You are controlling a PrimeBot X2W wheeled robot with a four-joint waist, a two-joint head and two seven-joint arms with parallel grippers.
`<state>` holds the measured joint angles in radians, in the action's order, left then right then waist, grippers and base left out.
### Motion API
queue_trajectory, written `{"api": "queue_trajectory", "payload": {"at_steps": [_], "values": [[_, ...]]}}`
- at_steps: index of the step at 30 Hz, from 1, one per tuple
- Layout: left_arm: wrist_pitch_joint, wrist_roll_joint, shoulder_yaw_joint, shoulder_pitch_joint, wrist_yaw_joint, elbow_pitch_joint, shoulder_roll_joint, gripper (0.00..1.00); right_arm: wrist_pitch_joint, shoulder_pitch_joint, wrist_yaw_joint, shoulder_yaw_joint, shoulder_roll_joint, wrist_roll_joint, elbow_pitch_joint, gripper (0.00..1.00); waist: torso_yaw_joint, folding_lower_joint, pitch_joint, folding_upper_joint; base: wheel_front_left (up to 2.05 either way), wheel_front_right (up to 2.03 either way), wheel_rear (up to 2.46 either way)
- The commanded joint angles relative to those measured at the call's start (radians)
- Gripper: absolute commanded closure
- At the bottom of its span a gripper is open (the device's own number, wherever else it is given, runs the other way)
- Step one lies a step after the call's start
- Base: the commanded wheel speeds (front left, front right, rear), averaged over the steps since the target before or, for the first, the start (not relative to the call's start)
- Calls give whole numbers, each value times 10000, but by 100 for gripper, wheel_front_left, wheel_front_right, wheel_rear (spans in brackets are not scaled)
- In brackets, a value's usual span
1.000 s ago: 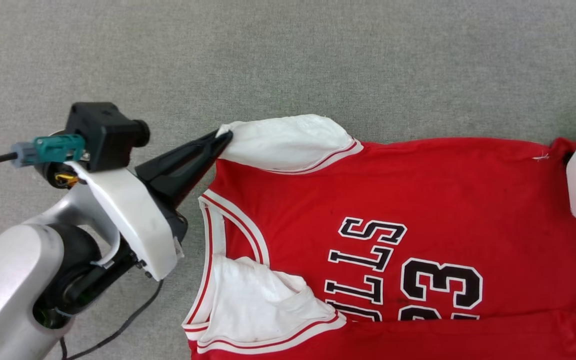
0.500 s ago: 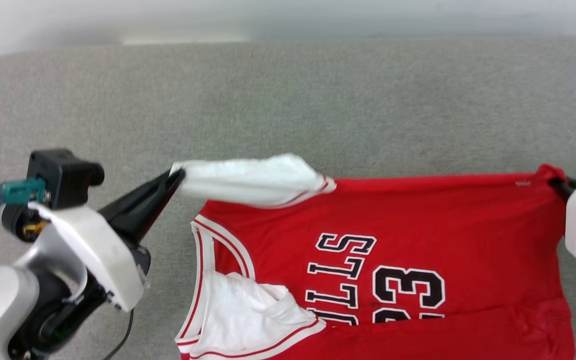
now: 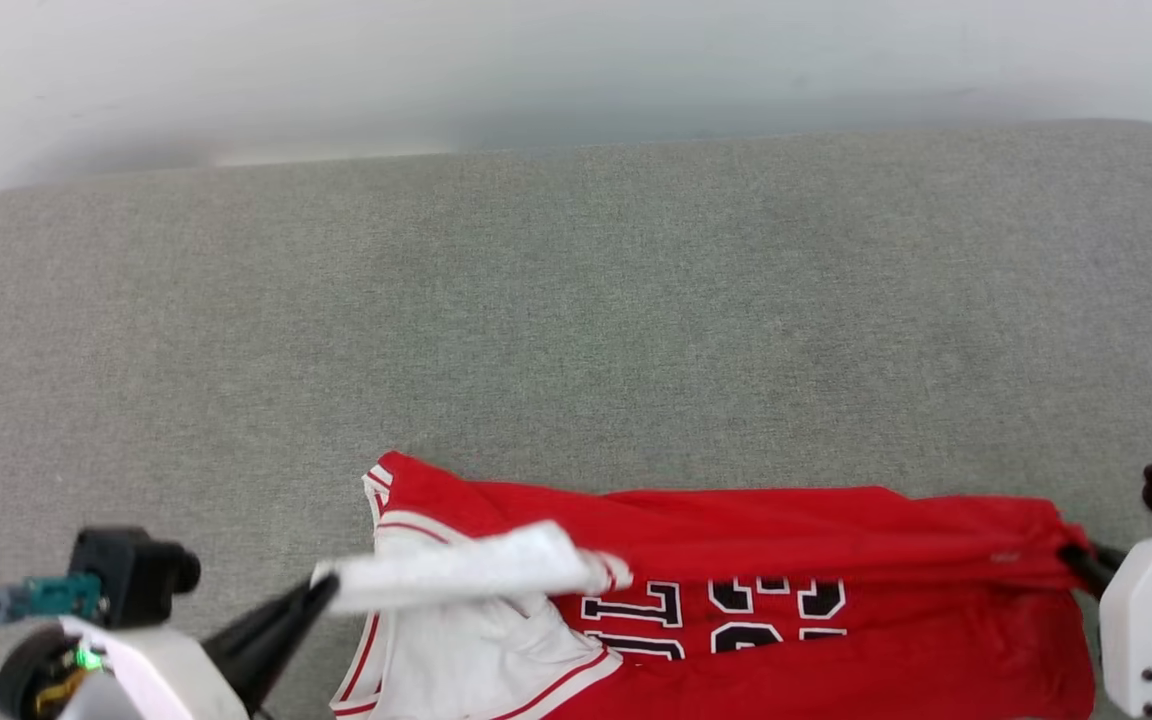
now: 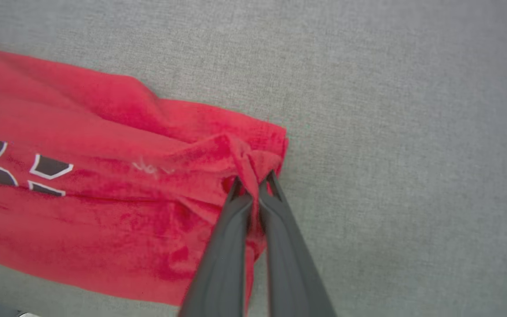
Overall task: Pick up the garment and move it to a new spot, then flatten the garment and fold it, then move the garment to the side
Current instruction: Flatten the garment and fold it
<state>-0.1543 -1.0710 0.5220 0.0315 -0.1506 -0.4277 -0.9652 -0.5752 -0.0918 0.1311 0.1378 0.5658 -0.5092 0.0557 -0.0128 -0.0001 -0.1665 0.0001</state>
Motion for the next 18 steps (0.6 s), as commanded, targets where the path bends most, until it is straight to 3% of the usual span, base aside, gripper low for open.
{"api": "queue_trajectory", "payload": {"at_steps": [1,6,18], "values": [[-9,-50,72,-237,-31,-39,-68,100,-59,177,-7,8,-47,42,-93,100,-10,1,-10,-1,0,0,0],[-295,-127,473,-897,-14,95,-276,100,-103,550,-8,471,248,254,-263,100,-5,1,-99,-1,0,0,0],[-823,514,1605,-216,781,1794,640,100,420,100,-8,1784,813,714,509,100,146,1,-236,-1,0,0,0]]}}
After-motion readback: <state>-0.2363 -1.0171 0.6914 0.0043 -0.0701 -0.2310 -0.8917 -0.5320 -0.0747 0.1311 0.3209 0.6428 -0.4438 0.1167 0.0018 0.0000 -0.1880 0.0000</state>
